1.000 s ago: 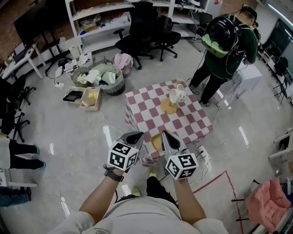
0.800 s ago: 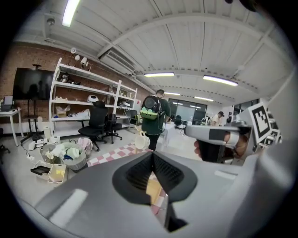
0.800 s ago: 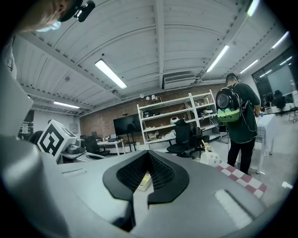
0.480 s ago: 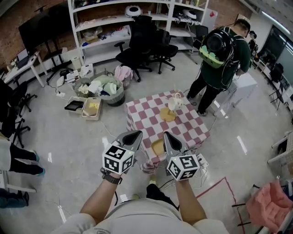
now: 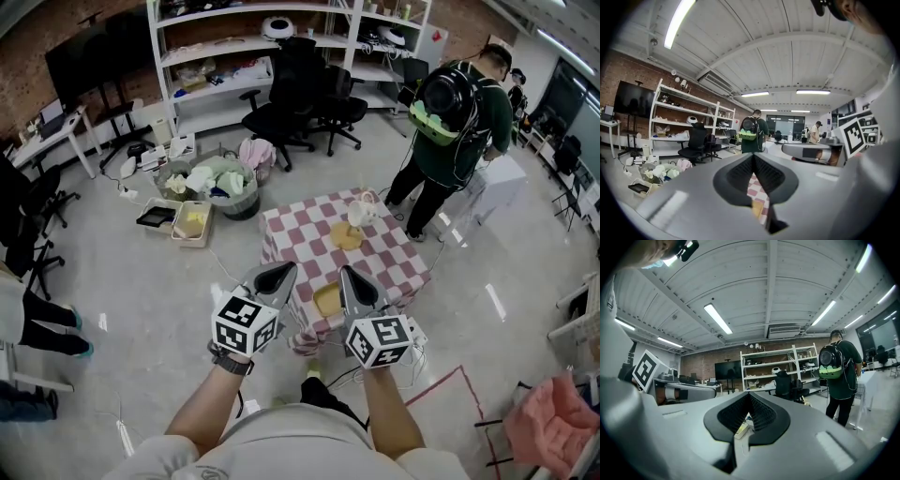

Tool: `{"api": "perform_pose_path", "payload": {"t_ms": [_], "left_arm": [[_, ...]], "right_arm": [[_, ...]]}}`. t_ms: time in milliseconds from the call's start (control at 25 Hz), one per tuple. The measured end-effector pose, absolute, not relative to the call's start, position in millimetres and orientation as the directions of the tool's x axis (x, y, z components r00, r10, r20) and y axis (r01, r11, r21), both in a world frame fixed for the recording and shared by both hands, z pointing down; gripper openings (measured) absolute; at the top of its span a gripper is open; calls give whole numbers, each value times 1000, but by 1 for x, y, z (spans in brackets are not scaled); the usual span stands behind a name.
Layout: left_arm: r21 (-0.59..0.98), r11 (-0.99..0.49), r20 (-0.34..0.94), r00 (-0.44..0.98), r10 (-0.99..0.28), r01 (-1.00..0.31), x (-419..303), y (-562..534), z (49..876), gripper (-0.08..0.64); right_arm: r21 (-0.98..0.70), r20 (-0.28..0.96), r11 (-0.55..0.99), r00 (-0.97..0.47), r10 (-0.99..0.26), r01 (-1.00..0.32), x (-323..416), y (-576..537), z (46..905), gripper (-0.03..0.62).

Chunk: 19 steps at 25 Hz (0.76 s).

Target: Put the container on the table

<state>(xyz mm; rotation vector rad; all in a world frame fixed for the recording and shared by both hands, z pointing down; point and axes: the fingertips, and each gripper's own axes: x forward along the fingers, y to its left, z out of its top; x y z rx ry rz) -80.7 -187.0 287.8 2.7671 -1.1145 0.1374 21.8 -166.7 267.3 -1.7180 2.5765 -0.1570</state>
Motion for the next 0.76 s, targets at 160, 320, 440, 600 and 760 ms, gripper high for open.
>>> {"api": "perform_pose_path", "payload": {"t_ms": [160,320,440,600,760], "left_arm": [[108,-710,137,718,-682,-695,-81,-184,286,6],[108,-711,135,719,-682,-695,-82,-184,288,6],[109,-712,134,720,-681,-694,-81,-184,288,6],[107,-714,130,721,-680,-692,-79,-184,289,6],[103,-715,125,722,-681,-692,-78,-184,288,6]], "right_arm": [[-105,20,381,-385,-923,-918,21,-164,266,9],[-104,19,382,-385,-923,-918,19,-164,268,9],[-103,22,381,-385,-922,-919,20,-165,268,9],[-101,21,379,-383,-924,-920,21,-165,270,9],[-99,19,377,-381,-924,-921,23,-166,271,9]]}}
